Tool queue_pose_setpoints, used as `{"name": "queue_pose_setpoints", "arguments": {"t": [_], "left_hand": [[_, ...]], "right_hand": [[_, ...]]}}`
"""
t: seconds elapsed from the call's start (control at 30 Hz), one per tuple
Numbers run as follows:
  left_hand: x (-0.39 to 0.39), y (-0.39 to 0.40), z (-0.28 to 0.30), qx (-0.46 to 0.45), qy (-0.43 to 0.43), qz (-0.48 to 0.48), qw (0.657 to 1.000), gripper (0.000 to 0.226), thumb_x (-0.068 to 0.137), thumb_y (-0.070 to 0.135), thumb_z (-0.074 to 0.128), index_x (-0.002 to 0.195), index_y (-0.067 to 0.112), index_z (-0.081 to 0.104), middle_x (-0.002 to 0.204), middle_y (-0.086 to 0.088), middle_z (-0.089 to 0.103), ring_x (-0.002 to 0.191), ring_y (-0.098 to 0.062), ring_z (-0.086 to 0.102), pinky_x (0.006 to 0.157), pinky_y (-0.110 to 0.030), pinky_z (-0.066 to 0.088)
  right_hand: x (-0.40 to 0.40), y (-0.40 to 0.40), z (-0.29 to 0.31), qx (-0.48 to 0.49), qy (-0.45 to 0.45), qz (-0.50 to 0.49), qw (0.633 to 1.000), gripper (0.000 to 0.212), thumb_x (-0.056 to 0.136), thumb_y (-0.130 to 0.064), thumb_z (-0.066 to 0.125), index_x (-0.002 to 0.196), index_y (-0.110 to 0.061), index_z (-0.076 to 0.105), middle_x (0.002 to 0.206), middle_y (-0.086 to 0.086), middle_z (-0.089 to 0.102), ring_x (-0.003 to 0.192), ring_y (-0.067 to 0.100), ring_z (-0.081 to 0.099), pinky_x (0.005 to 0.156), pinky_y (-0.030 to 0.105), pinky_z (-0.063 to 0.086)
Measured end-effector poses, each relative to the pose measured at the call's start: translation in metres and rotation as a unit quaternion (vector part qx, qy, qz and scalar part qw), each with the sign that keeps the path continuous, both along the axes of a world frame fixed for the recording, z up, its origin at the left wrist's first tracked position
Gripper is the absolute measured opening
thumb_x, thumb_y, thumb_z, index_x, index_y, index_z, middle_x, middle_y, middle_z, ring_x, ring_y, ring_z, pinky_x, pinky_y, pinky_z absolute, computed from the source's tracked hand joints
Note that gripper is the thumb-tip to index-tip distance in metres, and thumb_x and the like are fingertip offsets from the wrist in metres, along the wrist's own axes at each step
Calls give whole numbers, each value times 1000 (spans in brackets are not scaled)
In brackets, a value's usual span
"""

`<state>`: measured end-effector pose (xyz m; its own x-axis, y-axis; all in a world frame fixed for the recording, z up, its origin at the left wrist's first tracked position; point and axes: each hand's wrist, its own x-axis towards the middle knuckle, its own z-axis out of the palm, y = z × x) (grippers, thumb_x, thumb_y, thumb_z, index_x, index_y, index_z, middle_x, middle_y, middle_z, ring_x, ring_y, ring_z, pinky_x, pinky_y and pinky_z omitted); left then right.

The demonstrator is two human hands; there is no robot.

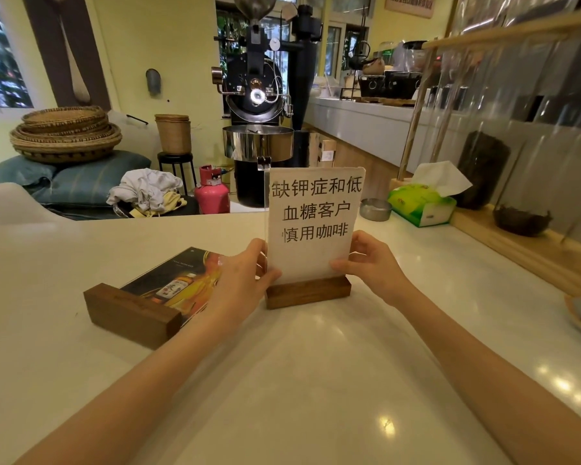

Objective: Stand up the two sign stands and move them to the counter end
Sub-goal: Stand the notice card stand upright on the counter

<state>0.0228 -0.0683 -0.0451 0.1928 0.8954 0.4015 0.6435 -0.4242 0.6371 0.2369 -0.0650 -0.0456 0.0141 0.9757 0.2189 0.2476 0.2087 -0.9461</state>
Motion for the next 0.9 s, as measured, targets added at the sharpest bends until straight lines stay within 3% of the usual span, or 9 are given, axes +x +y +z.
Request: {"name": "queue_pose_setpoints", "arguments": {"t": [0.23,0.33,0.43,0.57,0.7,0.8,0.9], "left_hand": [[0,-5,-2,0,-4,7,1000,26,84,17,60,106,10,47,105,-10,63,83,-15,55,72,-23,45],[0,-6,-1,-8,7,6,1000,25,84,18,59,105,9,50,107,-11,64,83,-15,54,72,-23,44],[-4,-3,7,-48,20,-3,999,29,85,27,59,108,12,53,109,-10,65,86,-16,57,76,-26,45],[-17,2,35,-125,69,-14,990,47,82,40,58,122,16,51,114,-6,64,100,-20,60,83,-31,48],[-40,6,60,-168,13,-25,985,42,90,43,42,112,12,59,104,-8,67,90,-21,65,78,-32,51],[-66,16,69,-184,22,-15,983,40,92,40,38,107,12,62,102,-11,68,86,-21,64,73,-27,50],[-96,29,71,-237,50,-4,970,35,91,37,43,107,13,63,107,-11,68,99,-24,62,79,-31,48]], "right_hand": [[-3,-5,2,-21,-28,-27,999,37,77,-7,67,109,-16,52,117,3,58,97,22,59,74,24,52],[-2,-5,7,-54,-99,-36,993,47,76,-14,69,117,-16,48,123,5,57,101,21,57,85,32,50],[-6,-10,16,-64,-164,-96,980,57,73,-28,72,121,-15,42,108,0,55,93,18,55,68,22,49],[-16,-26,29,-16,-137,-212,968,39,77,-34,68,102,-11,49,91,5,59,76,18,56,59,24,44],[-41,-46,38,-104,-136,-86,981,22,81,-30,62,93,-11,59,81,3,66,65,14,61,54,21,47],[-69,-50,37,-200,-80,22,976,28,82,-29,62,102,-10,62,80,5,71,70,15,66,67,26,53],[-97,-44,27,-264,1,77,962,34,82,-26,63,106,-2,61,93,13,71,82,23,69,79,36,55]]}}
